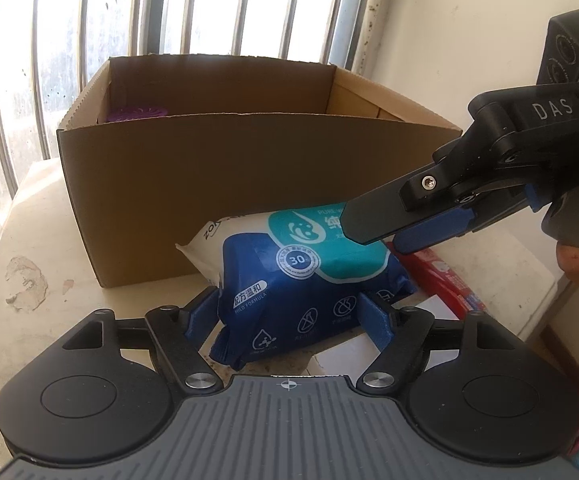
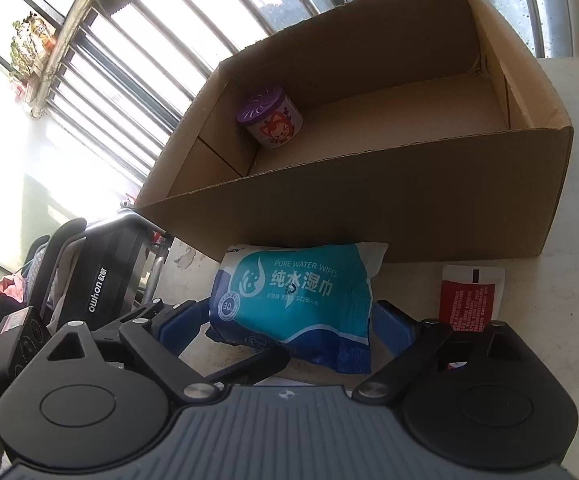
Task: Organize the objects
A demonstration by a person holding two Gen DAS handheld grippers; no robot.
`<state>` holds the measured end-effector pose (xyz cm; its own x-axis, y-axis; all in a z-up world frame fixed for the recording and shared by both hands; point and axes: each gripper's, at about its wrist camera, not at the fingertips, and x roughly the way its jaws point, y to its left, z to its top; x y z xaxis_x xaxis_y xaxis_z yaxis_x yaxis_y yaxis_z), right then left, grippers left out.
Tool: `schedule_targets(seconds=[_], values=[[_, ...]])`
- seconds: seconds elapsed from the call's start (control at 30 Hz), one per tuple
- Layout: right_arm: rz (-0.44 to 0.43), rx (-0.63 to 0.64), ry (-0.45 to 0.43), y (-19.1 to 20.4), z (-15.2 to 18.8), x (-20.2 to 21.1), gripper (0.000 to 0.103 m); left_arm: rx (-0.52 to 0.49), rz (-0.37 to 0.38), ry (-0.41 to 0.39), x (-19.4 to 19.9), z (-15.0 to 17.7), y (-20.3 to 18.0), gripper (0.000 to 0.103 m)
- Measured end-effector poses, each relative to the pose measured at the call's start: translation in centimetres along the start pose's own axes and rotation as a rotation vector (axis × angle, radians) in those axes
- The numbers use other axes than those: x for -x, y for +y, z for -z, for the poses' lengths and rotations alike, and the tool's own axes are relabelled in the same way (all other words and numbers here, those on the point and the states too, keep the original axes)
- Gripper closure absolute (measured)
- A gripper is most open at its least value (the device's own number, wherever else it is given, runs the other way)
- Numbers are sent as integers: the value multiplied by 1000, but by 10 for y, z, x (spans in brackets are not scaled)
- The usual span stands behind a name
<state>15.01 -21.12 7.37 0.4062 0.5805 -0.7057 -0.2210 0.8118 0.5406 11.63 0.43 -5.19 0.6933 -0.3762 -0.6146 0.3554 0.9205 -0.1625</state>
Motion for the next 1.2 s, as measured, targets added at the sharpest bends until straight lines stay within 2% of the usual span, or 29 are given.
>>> schedule_targets(seconds=[0.1, 0.2, 0.37, 0.5, 0.67, 0.8, 0.97, 1.2], values=[[32, 24, 15, 3, -3, -9, 8, -4, 1, -5, -1, 1, -1, 28], [24, 20, 30, 2, -5, -20, 9, -14, 11, -10, 1, 5, -3, 28], [-18, 3, 32, -6, -5, -30, 20, 2, 29, -8, 3, 7, -1, 31], [-37, 52, 5, -2, -3, -29, 27, -18, 14, -18, 3, 7, -5, 34], [-36, 87, -20, 4, 2, -28, 27, -37, 3, -48, 6, 13, -9, 35], [-22, 133, -33, 8, 3, -24, 27, -11, 22, -60, 10, 13, -10, 36], [-15, 161, -66, 14, 4, -11, 27, -33, 11, -116, 22, 14, -21, 36], [-11, 181, -100, 21, 11, 8, 27, -44, 10, -129, 38, 13, -37, 36]])
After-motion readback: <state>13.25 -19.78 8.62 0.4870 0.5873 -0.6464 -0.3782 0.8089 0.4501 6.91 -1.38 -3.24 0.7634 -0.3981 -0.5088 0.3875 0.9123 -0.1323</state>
